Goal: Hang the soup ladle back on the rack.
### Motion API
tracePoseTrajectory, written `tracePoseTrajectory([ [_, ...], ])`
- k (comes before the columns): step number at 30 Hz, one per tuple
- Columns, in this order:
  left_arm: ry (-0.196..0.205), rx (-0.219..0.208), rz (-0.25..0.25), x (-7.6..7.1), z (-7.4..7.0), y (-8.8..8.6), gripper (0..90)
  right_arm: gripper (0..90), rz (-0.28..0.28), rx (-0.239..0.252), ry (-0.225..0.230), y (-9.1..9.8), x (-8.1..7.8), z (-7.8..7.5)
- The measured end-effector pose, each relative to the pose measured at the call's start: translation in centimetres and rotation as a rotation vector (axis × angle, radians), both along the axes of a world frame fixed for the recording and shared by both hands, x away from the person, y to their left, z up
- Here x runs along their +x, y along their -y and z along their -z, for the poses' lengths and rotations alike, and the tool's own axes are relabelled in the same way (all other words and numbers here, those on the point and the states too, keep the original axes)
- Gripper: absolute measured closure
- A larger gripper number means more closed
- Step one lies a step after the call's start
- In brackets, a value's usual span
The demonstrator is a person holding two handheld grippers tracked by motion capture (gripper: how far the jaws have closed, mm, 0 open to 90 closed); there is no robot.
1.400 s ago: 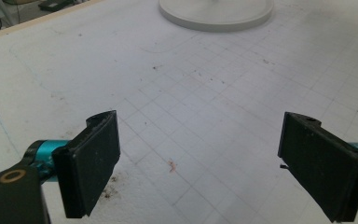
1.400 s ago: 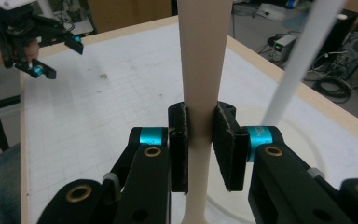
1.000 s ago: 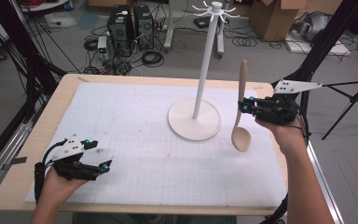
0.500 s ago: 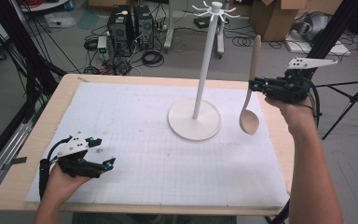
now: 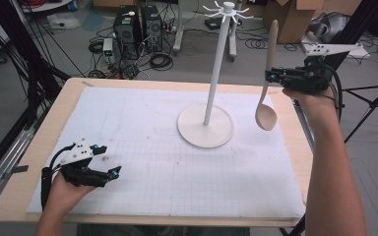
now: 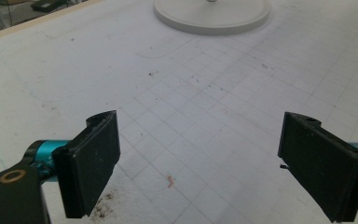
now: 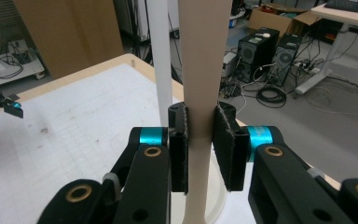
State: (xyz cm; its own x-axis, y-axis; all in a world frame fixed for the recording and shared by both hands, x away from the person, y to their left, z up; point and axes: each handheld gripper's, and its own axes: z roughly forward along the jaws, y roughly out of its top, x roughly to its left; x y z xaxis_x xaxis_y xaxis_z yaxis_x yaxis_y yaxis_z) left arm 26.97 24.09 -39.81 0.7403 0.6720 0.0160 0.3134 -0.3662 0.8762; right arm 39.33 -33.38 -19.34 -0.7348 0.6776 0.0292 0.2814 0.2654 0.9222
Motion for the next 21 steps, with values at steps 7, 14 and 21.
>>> tracePoseTrajectory([
  [7,-0.003,0.0,-0.002,0.1,0.1,0.0,13.2,76.6,-0.003,-0.022,0.0,-1.0,0.8,-1.6],
  [14,0.001,0.0,-0.002,0.0,0.0,-0.1,13.1,76.6,-0.011,-0.037,-0.004,-1.6,1.3,-2.0],
  [21,0.007,0.001,-0.003,0.0,-0.2,-0.1,13.2,76.6,-0.02,-0.052,-0.013,-2.1,1.7,-1.8],
])
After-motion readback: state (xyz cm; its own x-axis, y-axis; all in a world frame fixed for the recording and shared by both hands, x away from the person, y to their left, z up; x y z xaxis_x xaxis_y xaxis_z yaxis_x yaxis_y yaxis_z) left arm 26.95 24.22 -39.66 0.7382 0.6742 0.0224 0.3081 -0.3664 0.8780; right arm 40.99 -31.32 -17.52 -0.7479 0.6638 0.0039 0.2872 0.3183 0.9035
